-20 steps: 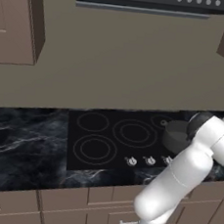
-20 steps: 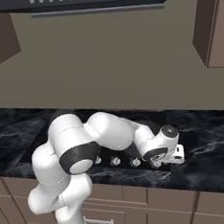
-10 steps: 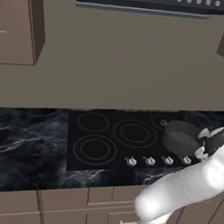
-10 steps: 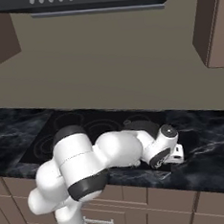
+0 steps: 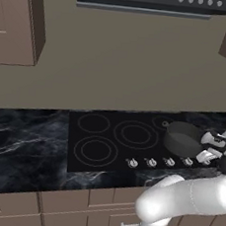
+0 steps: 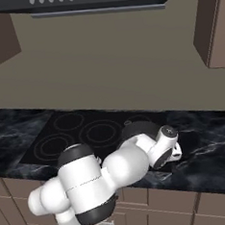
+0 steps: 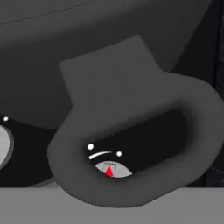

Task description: Turn on the front right burner of the stove.

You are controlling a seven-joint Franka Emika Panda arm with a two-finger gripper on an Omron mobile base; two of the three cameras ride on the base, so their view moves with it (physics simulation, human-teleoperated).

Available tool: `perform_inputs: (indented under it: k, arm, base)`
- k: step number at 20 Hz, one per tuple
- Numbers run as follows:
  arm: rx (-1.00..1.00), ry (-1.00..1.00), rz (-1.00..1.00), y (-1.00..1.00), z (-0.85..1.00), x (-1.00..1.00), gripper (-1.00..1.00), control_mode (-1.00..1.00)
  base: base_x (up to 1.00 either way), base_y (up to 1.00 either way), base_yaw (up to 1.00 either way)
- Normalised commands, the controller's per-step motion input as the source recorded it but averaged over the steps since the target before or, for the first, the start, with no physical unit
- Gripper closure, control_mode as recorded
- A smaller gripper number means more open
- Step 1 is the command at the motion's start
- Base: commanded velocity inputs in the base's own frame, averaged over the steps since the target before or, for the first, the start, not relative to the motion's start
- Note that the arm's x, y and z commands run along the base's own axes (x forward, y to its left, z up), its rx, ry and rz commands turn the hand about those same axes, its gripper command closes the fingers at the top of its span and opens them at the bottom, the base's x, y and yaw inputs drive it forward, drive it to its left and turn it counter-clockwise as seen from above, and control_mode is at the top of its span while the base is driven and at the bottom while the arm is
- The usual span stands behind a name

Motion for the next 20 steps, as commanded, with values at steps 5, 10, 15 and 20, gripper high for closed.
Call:
perform_inputs:
  k: [5,10,15,20]
  arm:
    - [0.00,0.00,0.46,0.00,-0.13,0.00,1.00,-1.00]
    - [0.00,0.00,0.51,0.00,-0.18,-0.02,1.00,-1.00]
    - [0.00,-0.01,0.38,0.00,-0.26,-0.10,1.00,-1.00]
    - [0.00,-0.01,0.19,0.00,-0.22,-0.15,1.00,-1.00]
  base:
    - [0.00,0.00,0.00]
    - [0.00,0.00,0.00]
    - [0.00,0.00,0.00]
    - [0.00,0.00,0.00]
